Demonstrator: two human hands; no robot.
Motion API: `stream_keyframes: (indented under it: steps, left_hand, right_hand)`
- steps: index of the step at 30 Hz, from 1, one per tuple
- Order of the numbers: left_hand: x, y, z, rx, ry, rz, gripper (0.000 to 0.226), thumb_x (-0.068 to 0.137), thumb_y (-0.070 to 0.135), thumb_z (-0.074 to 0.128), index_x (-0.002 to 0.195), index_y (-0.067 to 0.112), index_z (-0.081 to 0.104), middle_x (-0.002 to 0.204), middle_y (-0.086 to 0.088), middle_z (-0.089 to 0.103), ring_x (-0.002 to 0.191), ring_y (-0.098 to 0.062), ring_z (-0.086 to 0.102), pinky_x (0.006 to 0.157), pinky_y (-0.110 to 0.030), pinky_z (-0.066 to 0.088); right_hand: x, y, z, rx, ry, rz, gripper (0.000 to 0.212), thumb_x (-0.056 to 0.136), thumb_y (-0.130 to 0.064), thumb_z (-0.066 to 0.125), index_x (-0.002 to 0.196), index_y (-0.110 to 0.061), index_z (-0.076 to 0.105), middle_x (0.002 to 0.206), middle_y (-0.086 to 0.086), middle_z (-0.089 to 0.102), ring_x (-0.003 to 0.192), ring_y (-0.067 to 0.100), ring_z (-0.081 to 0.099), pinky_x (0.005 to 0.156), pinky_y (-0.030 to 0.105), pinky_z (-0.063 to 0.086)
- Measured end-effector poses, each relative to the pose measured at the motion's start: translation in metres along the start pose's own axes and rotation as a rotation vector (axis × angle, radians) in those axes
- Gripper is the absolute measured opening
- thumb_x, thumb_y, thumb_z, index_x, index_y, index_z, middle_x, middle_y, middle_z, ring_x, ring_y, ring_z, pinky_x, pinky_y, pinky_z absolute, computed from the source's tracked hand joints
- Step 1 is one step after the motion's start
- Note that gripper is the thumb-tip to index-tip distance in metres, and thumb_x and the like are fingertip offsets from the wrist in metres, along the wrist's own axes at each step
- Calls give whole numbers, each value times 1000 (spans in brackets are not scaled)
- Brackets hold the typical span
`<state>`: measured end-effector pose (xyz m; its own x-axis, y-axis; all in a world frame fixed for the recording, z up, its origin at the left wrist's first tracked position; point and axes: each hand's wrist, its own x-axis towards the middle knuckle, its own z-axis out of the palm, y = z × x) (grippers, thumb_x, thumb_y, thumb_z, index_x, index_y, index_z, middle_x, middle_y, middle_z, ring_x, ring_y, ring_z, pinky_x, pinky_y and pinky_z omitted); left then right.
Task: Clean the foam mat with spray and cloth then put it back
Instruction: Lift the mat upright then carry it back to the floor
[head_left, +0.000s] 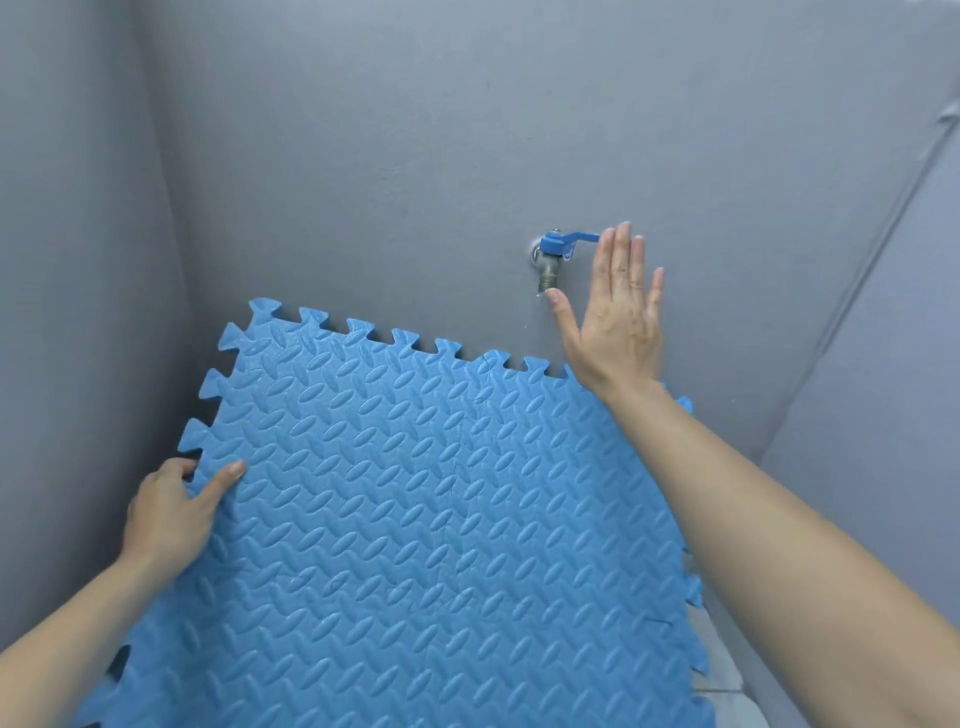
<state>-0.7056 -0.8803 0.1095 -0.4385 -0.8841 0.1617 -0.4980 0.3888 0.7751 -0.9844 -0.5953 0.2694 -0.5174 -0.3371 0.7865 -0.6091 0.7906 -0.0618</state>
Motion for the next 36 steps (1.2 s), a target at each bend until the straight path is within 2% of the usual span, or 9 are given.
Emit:
stream_keyframes:
  steps: [7, 11, 14, 16, 20, 24, 28, 32, 36]
  left_hand:
    - [-1, 2, -5, -12, -30, -23, 71, 86, 52, 59, 129, -4, 46, 129, -22, 52, 114, -40, 51, 93, -48, 42]
    - [-4, 10, -9, -21, -79, -48, 71, 88, 52, 57, 131, -3, 43, 127, -22, 52, 112, -38, 52, 89, -46, 42]
    - [-6, 9, -9, -19, -105, -51, 68, 88, 53, 56, 127, -1, 45, 123, -19, 54, 108, -36, 54, 82, -42, 43]
    - [-6, 7, -10, -6, -119, -54, 66, 88, 55, 54, 124, 0, 45, 124, -19, 52, 108, -36, 53, 82, -41, 42]
    - [-11, 4, -13, 25, -197, -17, 76, 85, 58, 58, 137, 7, 36, 140, -15, 41, 123, -31, 45, 96, -39, 38]
    - [-25, 0, -25, 31, -367, 33, 90, 71, 51, 75, 141, 18, 29, 141, -2, 42, 125, -23, 45, 92, -32, 36]
    - [-37, 3, -33, 99, -362, 86, 97, 61, 56, 77, 138, 23, 28, 126, 4, 48, 110, -22, 49, 88, -37, 40]
    - [-48, 9, -40, 75, -191, 234, 84, 59, 64, 75, 123, 26, 34, 114, 8, 53, 100, -19, 51, 80, -39, 44]
    - [-53, 13, -43, 75, -126, 293, 83, 61, 64, 74, 122, 24, 34, 124, 0, 56, 110, -27, 55, 82, -42, 43]
  right_hand:
    - [-16, 7, -12, 331, -48, 113, 73, 101, -54, 32, 158, -16, 5, 166, 1, -2, 153, 20, -4, 120, 43, -5]
    - [-123, 62, 5, 358, 49, 783, 71, 94, -54, 43, 150, -12, 31, 161, 17, 20, 147, 31, 25, 118, 52, 19]
    - [-206, 114, 19, 447, -452, 1439, 88, 84, -78, 33, 142, -13, 45, 151, 17, 40, 131, 36, 46, 110, 51, 32]
    - [-233, 125, 15, 696, -696, 1646, 102, 69, -94, 26, 128, -17, 57, 138, 13, 55, 114, 32, 58, 101, 52, 42]
    - [-234, 111, 5, 798, -625, 1599, 100, 73, -93, 24, 127, -18, 61, 124, 8, 62, 105, 29, 61, 100, 51, 48]
    - [-242, 130, 12, 794, -435, 1481, 129, 32, -107, 37, 132, -28, 58, 136, 2, 60, 121, 29, 58, 106, 52, 41]
    - [-230, 110, -23, 631, -374, 1285, 89, 68, -85, 54, 126, -18, 50, 119, -1, 53, 107, 25, 51, 96, 40, 40]
    - [-220, 117, -37, 616, -154, 1122, 76, 78, -70, 63, 129, -17, 42, 118, -7, 48, 106, 13, 45, 95, 31, 34]
    - [-217, 119, -43, 589, -59, 1089, 62, 78, -71, 60, 108, -21, 38, 110, -3, 50, 98, 17, 48, 85, 30, 33]
